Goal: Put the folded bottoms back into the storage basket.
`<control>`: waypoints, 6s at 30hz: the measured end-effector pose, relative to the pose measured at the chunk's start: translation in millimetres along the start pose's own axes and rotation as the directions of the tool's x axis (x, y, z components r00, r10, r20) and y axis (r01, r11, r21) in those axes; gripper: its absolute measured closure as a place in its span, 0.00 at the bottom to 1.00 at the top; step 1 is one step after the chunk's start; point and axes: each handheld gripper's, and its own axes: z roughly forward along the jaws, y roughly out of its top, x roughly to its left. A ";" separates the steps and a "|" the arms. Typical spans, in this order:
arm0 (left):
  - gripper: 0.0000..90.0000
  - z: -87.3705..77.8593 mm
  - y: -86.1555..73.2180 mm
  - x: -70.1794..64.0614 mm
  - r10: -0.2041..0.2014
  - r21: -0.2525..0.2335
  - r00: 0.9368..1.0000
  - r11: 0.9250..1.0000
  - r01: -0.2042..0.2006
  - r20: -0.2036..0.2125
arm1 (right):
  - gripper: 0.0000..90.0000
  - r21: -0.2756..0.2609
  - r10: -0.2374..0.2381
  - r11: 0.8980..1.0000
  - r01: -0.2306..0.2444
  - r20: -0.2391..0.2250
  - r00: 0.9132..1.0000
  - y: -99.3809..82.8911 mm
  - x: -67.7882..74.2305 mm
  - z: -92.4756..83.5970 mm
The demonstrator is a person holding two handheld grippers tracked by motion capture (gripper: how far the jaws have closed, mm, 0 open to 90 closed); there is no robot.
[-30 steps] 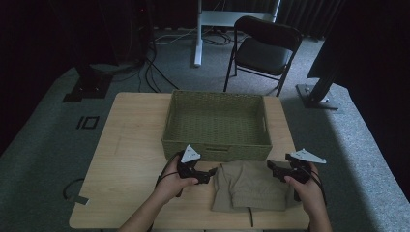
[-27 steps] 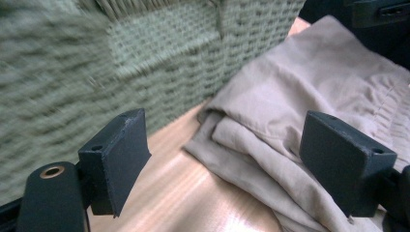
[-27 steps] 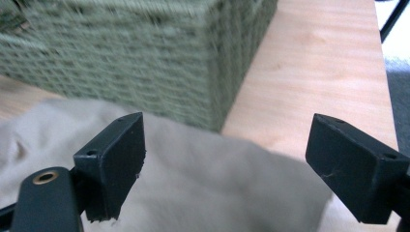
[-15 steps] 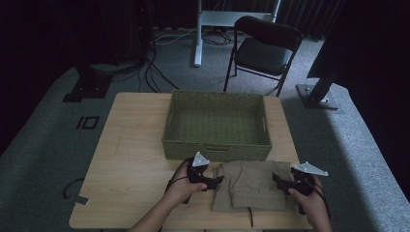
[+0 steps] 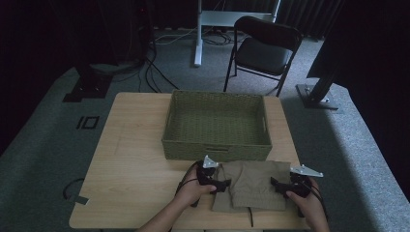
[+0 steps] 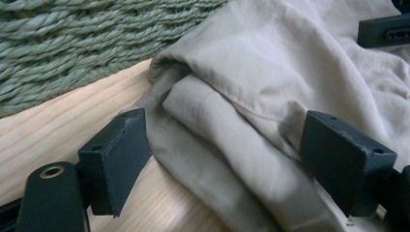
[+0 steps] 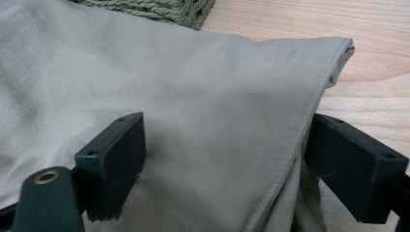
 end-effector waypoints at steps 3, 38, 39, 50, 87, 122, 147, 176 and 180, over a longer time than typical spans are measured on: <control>0.20 4.0 2.8 -1.5 -0.003 -0.004 1.000 1.000 0.003 -0.006 | 0.16 0.010 -0.010 1.000 0.010 -0.002 1.000 0.2 -0.2 0.5; 0.91 18.3 10.8 -30.3 0.114 0.001 0.993 0.993 -0.114 0.035 | 0.89 0.033 -0.025 0.999 0.026 -0.049 0.998 1.6 12.8 -6.9; 0.91 15.8 12.4 -30.9 0.111 0.003 0.993 0.994 -0.111 0.043 | 0.89 0.036 -0.007 0.999 0.010 -0.071 0.997 2.6 12.2 -9.9; 0.91 -23.1 40.4 -39.2 0.153 -0.055 0.985 0.987 -0.149 0.080 | 0.89 -0.082 0.033 0.996 -0.047 -0.160 0.986 27.0 18.0 -50.4; 0.91 -115.7 169.2 16.1 0.140 -0.183 0.989 0.975 -0.128 0.055 | 0.90 -0.306 -0.040 0.951 -0.045 -0.266 0.963 184.2 46.5 -80.7; 0.91 -104.8 213.0 119.4 -0.014 -0.211 0.996 0.977 -0.004 -0.086 | 0.89 -0.316 -0.003 0.944 -0.092 -0.285 0.958 264.5 72.8 1.2; 0.91 -27.1 162.0 156.2 -0.062 -0.095 0.983 0.994 0.046 -0.172 | 0.89 -0.177 0.007 0.984 -0.034 -0.150 0.989 221.0 62.3 108.4; 0.63 2.1 135.5 178.2 -0.081 -0.019 0.957 0.997 0.078 -0.278 | 0.69 0.063 0.048 0.997 -0.044 -0.056 0.997 205.2 63.3 156.4; 0.38 1.5 136.8 175.4 -0.030 -0.012 0.946 1.000 0.028 -0.324 | 0.37 0.006 0.035 0.999 -0.034 -0.061 0.998 206.6 56.6 155.9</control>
